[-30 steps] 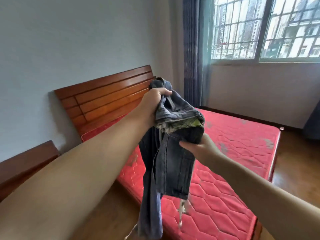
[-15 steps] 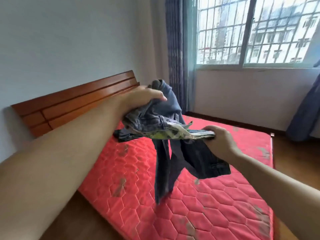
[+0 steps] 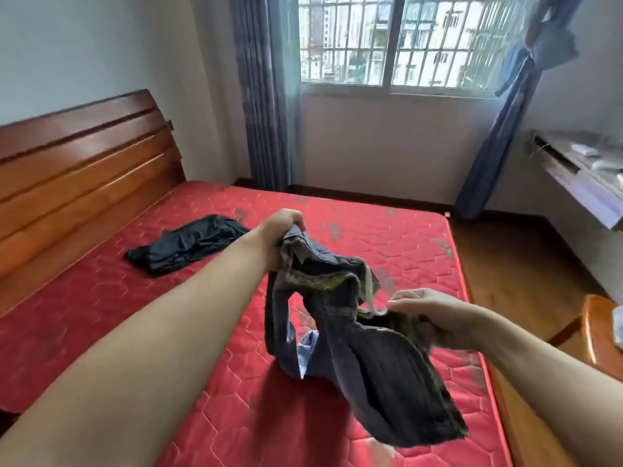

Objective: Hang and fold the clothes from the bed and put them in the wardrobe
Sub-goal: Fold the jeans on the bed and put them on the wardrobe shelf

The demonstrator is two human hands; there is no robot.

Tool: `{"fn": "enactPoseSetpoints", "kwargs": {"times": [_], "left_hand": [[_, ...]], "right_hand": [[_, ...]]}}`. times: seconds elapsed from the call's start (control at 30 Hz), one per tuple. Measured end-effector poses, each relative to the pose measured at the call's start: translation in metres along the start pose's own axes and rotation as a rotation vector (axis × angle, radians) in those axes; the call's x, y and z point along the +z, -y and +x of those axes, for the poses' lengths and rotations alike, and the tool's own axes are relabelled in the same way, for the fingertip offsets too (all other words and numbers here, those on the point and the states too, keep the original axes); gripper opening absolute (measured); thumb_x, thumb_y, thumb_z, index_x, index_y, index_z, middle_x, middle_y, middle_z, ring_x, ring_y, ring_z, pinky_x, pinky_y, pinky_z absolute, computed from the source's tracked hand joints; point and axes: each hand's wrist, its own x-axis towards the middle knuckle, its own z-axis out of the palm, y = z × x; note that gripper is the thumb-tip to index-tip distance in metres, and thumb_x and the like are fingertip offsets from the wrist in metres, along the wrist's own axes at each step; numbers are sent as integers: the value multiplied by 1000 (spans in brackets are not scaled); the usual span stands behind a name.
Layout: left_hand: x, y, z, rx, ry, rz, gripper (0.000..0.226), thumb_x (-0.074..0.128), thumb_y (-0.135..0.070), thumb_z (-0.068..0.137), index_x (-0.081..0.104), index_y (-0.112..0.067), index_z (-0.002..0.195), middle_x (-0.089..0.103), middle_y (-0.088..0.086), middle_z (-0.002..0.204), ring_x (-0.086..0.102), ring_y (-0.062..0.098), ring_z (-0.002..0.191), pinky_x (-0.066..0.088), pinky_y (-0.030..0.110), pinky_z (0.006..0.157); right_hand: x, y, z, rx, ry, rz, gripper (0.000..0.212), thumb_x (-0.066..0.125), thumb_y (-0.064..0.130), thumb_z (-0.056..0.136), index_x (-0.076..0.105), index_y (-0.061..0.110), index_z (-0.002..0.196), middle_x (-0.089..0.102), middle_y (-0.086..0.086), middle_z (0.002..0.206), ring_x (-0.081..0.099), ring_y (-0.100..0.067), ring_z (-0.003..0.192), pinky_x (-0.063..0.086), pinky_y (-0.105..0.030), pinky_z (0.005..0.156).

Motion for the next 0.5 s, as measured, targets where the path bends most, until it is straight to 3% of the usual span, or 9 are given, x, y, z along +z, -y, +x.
{"fn": "enactPoseSetpoints", "kwargs": {"times": [0.07, 0.17, 0.23, 0.33, 0.4, 0.5], "left_hand": [[6, 2, 11, -3, -3, 6, 20, 31, -14, 86, 38, -11, 67, 42, 11, 74, 47, 30, 64, 45, 33, 63], [11, 2, 20, -10, 30, 57, 16, 34, -13, 82, 36, -13, 67, 40, 10, 72, 44, 28, 63, 43, 33, 66], [7, -3, 20, -21, 35, 106, 17, 35, -14, 83, 39, -10, 67, 49, 12, 66, 51, 27, 59, 45, 32, 67], [-7, -18, 18, -34, 23, 228, 22, 40, -17, 84, 44, -9, 63, 53, 10, 56, 55, 22, 49, 49, 22, 55], [-14, -28, 20, 14, -50, 350, 18, 54, -22, 72, 54, -10, 58, 56, 8, 59, 57, 19, 49, 50, 19, 53], [-10, -41, 33, 19, -118, 486, 11, 60, -18, 64, 58, -9, 57, 59, 4, 51, 58, 17, 43, 50, 17, 48]], "right_hand": [[11, -2, 15, -44, -108, -246, 26, 74, 30, 82, 58, 19, 65, 40, 1, 56, 33, -8, 43, 27, -19, 39], [24, 0, 40, -114, -173, -522, 38, 67, 30, 86, 45, 21, 56, 33, 5, 56, 28, -9, 49, 23, -21, 44], [16, 6, 45, -63, -52, -434, 39, 65, 29, 89, 43, 20, 58, 35, 5, 53, 31, -9, 46, 28, -20, 43], [-13, 15, 46, -16, 70, -181, 36, 64, 28, 91, 53, 20, 59, 44, 4, 56, 40, -10, 47, 37, -21, 45], [-31, 20, 53, -48, -52, -54, 28, 66, 31, 88, 61, 15, 65, 50, 1, 61, 47, -13, 52, 44, -23, 53], [-48, 23, 83, -75, -443, 15, 33, 62, 40, 91, 69, 8, 86, 67, -3, 82, 63, -18, 71, 50, -39, 85]]}}
